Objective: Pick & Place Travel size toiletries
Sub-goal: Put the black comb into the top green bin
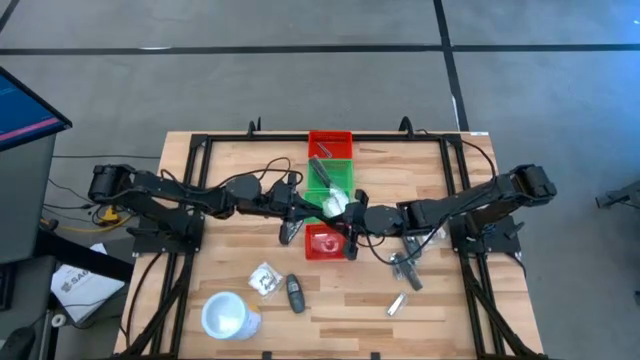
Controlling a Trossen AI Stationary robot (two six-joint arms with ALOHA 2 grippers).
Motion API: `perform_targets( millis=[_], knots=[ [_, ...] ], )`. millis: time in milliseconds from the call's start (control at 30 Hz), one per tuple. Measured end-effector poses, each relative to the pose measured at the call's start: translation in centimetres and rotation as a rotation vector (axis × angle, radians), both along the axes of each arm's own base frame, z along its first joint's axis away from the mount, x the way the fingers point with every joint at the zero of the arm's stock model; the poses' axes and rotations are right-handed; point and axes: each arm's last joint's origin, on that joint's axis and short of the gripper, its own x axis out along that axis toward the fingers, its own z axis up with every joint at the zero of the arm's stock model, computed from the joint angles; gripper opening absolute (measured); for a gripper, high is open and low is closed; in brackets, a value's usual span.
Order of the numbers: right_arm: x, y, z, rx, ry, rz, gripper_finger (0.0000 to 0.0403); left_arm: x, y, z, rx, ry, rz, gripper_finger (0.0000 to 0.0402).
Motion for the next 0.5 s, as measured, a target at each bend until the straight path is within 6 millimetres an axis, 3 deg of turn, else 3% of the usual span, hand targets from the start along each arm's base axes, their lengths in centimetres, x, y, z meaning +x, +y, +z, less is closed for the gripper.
perform_targets(
  millis=[500],
  knots=[
    [-2.6, -2.4, 1.1, 0.026, 0.134, -0.092, 0.0112, -0.3, 3.0, -0.5, -0.008, 0.059, 0.106, 0.0001]
  ],
)
